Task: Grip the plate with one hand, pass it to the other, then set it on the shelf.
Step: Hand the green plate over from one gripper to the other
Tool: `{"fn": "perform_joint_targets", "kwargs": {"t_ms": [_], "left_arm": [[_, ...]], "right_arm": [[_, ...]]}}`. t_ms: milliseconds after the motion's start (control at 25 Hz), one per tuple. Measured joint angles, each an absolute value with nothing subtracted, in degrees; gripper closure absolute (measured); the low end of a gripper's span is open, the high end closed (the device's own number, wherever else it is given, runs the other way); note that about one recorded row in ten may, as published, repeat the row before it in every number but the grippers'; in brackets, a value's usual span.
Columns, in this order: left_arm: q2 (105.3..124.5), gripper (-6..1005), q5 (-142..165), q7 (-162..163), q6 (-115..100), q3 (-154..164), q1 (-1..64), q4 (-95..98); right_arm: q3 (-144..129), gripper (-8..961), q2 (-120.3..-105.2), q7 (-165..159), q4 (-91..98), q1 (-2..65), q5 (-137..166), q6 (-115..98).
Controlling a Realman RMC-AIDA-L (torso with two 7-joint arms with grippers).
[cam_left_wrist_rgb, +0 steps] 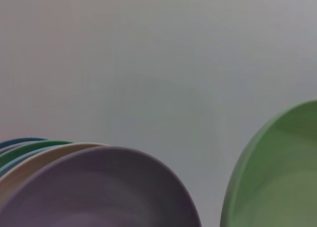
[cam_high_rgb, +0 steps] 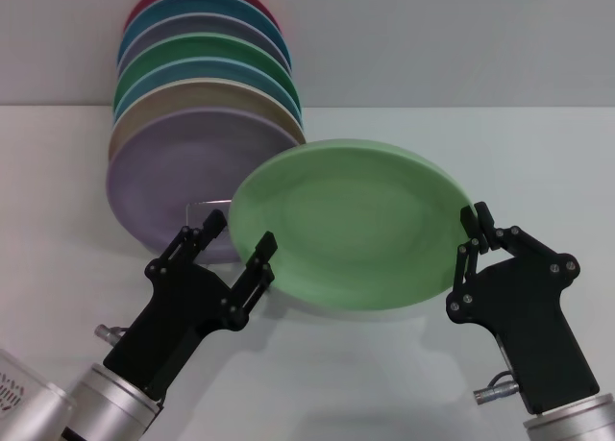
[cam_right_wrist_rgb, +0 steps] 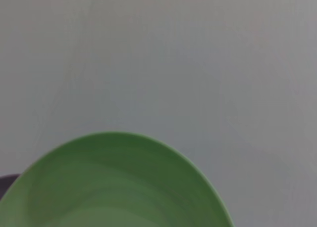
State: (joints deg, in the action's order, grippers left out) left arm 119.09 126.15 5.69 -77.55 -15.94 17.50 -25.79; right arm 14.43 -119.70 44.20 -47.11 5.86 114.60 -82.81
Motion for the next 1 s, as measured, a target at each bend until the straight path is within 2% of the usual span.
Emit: {"fn": "perform_joint_targets", "kwargs": {"t_ms": [400,640,1000], "left_arm": [[119.09,454,126.1,5.7,-77.0,-16.0,17.8,-25.4],[119.09,662,126.1,5.7,-75.7,-16.1,18.0,-25.7],[119.01,754,126.1,9.8,-74.6,-17.7,18.2,-25.2]], "right_arm": [[14.2,860,-119.62,44.1,-47.0,5.9,114.6,-82.6],[14.1,855,-119.62,44.0,-46.9,5.9,114.6,-82.1],[13.9,847,-119.55,44.0,-46.9,6.0,114.6,-82.0]]}}
